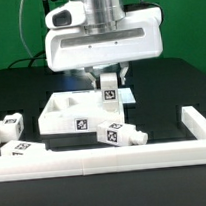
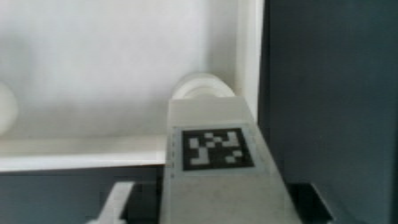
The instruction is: Assemble one leg
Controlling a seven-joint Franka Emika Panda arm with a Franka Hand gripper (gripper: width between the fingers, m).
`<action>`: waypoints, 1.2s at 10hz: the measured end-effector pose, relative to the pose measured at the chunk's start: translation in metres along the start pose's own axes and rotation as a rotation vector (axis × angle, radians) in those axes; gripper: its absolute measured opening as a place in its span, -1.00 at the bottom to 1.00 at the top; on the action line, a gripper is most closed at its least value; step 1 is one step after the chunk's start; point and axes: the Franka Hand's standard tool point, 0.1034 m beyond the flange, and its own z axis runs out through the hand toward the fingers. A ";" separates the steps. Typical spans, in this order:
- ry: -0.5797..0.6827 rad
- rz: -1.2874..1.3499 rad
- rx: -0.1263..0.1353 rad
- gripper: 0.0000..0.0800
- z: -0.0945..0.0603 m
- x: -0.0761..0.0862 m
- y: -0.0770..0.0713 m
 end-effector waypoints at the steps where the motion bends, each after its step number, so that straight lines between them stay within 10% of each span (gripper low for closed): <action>1: 0.023 0.092 0.007 -0.29 0.001 0.000 0.000; 12: 0.061 0.954 0.078 -0.28 0.003 -0.001 -0.021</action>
Offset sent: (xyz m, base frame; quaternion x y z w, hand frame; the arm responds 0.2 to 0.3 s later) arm -0.0121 0.0048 -0.0091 0.0180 0.0592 0.2734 0.9599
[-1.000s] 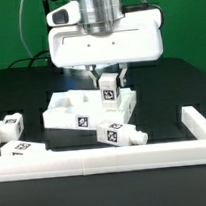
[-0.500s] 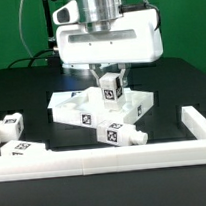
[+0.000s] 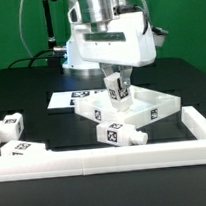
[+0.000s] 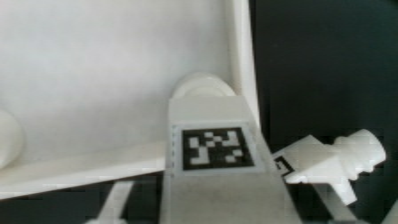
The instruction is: Assemble one leg
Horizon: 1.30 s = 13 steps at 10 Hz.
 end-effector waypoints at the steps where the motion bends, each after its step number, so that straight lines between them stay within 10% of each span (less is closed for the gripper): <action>1: -0.008 0.135 0.004 -0.28 0.001 -0.006 -0.003; 9: -0.044 0.651 0.018 -0.28 0.003 -0.030 -0.017; 13: -0.048 0.457 0.018 0.57 0.001 -0.032 -0.018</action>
Offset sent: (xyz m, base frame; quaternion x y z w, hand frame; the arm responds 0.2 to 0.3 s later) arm 0.0042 0.0157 -0.0109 -0.0163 0.0186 0.2597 0.9654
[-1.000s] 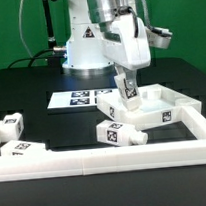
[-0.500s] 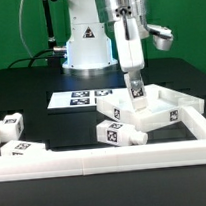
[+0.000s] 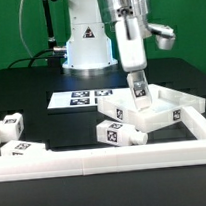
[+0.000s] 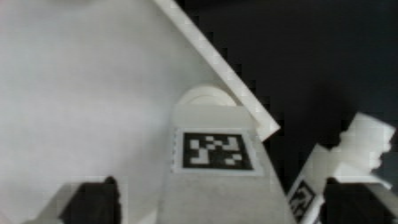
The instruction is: Assemble one leg
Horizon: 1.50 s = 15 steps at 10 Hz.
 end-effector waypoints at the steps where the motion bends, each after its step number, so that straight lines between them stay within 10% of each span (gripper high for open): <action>1: 0.001 -0.055 0.000 0.57 0.000 0.000 0.000; 15: 0.010 -1.247 -0.024 0.56 -0.002 0.004 -0.001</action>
Offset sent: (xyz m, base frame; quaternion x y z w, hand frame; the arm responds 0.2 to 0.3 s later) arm 0.0000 0.0000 0.0000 0.0000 0.0000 -0.1296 0.9916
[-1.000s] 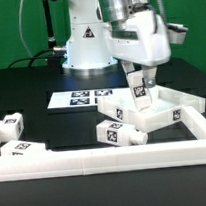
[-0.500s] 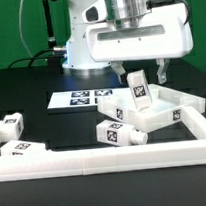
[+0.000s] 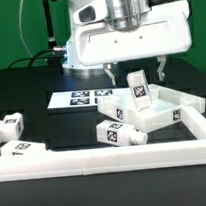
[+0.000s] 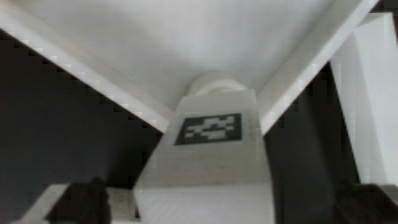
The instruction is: Assemble one leg
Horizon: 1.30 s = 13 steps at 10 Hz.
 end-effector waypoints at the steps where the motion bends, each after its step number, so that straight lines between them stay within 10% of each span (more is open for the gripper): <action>1: 0.000 0.000 0.000 0.12 0.000 0.000 0.000; 2: 0.000 0.000 0.000 -0.29 0.000 0.000 0.000; 13: 0.008 0.280 -0.001 -0.28 0.004 0.002 -0.012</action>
Offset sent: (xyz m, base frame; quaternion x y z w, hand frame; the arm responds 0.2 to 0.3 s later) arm 0.0000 0.0000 0.0000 0.0000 0.0000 0.0000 1.0000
